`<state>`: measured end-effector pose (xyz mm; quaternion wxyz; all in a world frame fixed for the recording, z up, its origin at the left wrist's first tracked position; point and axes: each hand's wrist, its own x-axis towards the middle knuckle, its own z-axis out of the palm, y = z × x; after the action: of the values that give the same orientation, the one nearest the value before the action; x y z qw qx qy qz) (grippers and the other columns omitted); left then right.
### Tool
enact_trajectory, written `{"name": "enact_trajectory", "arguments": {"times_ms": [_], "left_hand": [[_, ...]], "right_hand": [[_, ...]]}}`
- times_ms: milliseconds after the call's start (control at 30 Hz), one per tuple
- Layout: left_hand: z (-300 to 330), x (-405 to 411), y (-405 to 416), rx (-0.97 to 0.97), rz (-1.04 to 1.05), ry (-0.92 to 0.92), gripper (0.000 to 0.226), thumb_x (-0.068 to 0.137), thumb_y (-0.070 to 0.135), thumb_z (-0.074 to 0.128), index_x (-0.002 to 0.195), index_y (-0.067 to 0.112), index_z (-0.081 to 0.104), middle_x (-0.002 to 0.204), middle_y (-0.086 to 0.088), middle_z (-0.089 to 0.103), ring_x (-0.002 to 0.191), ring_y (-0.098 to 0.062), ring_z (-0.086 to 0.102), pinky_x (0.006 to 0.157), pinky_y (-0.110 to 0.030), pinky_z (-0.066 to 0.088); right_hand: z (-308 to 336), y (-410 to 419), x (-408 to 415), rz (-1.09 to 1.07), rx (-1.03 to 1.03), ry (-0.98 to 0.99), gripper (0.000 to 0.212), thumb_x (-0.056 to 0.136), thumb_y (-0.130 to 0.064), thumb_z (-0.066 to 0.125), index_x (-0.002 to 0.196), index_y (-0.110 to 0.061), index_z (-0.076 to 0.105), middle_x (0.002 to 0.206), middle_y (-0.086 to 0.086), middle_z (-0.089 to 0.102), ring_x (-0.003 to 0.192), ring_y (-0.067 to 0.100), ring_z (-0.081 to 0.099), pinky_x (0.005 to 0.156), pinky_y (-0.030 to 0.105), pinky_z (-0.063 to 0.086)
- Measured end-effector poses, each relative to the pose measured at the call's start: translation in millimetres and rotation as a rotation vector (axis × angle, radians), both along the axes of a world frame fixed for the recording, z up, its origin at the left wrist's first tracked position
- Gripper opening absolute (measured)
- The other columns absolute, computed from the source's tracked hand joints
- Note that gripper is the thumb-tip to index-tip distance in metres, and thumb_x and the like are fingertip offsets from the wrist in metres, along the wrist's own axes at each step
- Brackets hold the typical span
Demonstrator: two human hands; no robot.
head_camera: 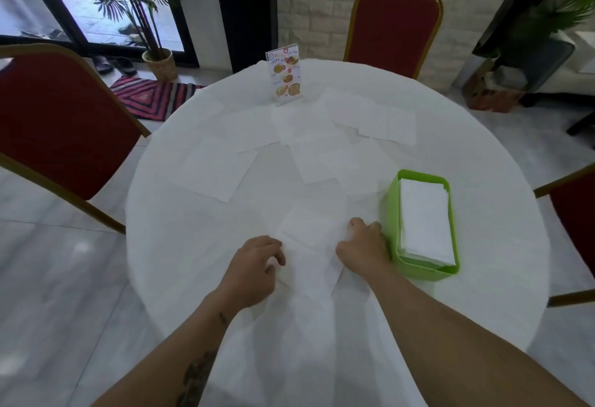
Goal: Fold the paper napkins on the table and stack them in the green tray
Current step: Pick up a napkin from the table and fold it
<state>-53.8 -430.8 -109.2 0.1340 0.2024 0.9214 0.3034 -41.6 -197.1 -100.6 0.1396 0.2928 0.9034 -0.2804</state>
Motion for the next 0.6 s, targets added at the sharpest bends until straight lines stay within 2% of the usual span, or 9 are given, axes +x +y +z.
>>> {"name": "enact_trajectory", "arguments": {"times_ms": [67, 167, 300, 433, 533, 600], "left_hand": [[-0.5, 4.2, -1.5, -0.014, 0.015, 0.069, 0.032, 0.080, 0.001, 0.048, 0.089, 0.027, 0.064, 0.120, 0.013, 0.058, 0.118, -0.010, 0.046, 0.099, -0.020, 0.034], [-4.5, 11.5, -5.4, -0.044, 0.010, 0.101, 0.035, 0.078, 0.001, 0.045, 0.093, 0.026, 0.064, 0.119, 0.012, 0.057, 0.114, -0.013, 0.048, 0.097, -0.026, 0.040], [-6.4, 16.7, -9.3, -0.065, 0.007, 0.111, 0.039, 0.078, 0.000, 0.044, 0.099, 0.024, 0.065, 0.126, 0.010, 0.055, 0.120, -0.014, 0.046, 0.101, -0.028, 0.038], [-6.3, 20.4, -11.7, -0.049, 0.036, 0.092, 0.043, 0.078, 0.000, 0.043, 0.107, 0.023, 0.065, 0.128, 0.009, 0.055, 0.121, -0.015, 0.046, 0.101, -0.028, 0.039], [-6.6, 20.6, -15.6, -0.076, 0.140, 0.091, 0.044, 0.078, 0.001, 0.044, 0.112, 0.021, 0.063, 0.126, 0.009, 0.054, 0.117, -0.016, 0.048, 0.100, -0.029, 0.040], [-6.9, 22.1, -20.2, -0.094, 0.254, 0.091, 0.040, 0.079, 0.004, 0.045, 0.110, 0.020, 0.063, 0.121, 0.008, 0.054, 0.111, -0.017, 0.050, 0.095, -0.029, 0.043]], "right_hand": [[-1.2, 1.8, -0.4, 0.079, 0.108, 0.011, 0.051, 0.079, -0.023, 0.054, 0.129, -0.023, 0.045, 0.126, 0.010, 0.036, 0.111, 0.033, 0.048, 0.091, 0.038, 0.047], [-2.9, 0.2, -4.7, 0.062, 0.080, 0.006, 0.033, 0.078, -0.022, 0.054, 0.110, -0.023, 0.050, 0.120, 0.009, 0.038, 0.104, 0.032, 0.050, 0.089, 0.039, 0.049], [1.3, -7.0, -5.1, 0.096, 0.006, 0.038, 0.014, 0.073, -0.016, 0.049, 0.084, -0.021, 0.054, 0.102, 0.004, 0.053, 0.092, 0.028, 0.056, 0.073, 0.035, 0.049], [9.2, -18.3, 1.6, -0.049, -0.214, 0.233, 0.009, 0.079, -0.008, 0.051, 0.080, -0.014, 0.057, 0.081, 0.000, 0.061, 0.075, 0.020, 0.057, 0.062, 0.032, 0.045], [19.6, -30.7, 13.6, 0.139, -0.191, 0.362, 0.014, 0.078, -0.004, 0.052, 0.075, -0.017, 0.054, 0.078, -0.001, 0.058, 0.074, 0.020, 0.054, 0.059, 0.029, 0.039], [21.4, -35.8, 25.3, 0.415, -0.102, 0.274, 0.015, 0.078, -0.007, 0.052, 0.081, -0.022, 0.053, 0.090, -0.003, 0.054, 0.086, 0.021, 0.054, 0.065, 0.027, 0.040]]}}
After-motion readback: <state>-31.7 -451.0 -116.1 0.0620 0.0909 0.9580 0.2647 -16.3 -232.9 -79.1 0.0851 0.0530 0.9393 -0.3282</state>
